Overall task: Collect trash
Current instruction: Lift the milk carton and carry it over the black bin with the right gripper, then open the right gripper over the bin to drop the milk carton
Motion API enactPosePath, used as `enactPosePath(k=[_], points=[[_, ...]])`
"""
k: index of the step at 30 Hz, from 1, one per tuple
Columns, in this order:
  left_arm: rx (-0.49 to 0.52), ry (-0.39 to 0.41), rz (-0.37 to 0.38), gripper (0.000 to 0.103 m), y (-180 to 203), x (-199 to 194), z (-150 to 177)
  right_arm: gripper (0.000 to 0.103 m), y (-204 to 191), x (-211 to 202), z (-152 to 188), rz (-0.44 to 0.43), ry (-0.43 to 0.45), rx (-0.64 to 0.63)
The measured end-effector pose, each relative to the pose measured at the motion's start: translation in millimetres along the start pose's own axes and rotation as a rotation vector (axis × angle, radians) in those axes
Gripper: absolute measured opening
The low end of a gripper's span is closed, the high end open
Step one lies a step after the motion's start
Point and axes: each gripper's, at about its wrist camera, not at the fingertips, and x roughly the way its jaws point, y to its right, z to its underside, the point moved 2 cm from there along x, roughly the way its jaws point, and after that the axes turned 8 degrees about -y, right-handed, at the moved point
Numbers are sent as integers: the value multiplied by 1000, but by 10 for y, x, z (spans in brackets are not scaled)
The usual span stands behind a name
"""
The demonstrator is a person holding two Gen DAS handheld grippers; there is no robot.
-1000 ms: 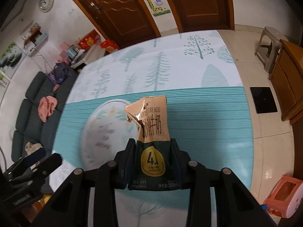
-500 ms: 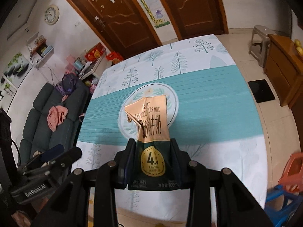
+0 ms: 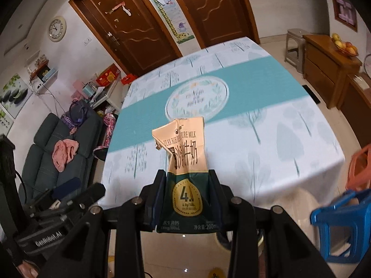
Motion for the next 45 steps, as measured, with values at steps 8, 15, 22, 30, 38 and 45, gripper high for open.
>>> enactPosePath(k=[8,15,22,30,38,45], points=[[14,-73,17,82,-27,89,557,36,69,38,679,55,-92,41],[-3,-162,37,82,109,426,982,36,312,260,1174,97,-197,65],[-37,-265,8,83,208,1113,1406,36,723,825,1622,115,-328,98],[-89,-274,-41,82,276,2054,1722,37,1233,1847,1829,137,-404,89],[-139,-266,-54,83,203,2798,1860,45,1517,2732,1921,124,-418,48],[-150,-250,-75,93,133,2948,1873,73,1539,2895,1854,101,-367,41]])
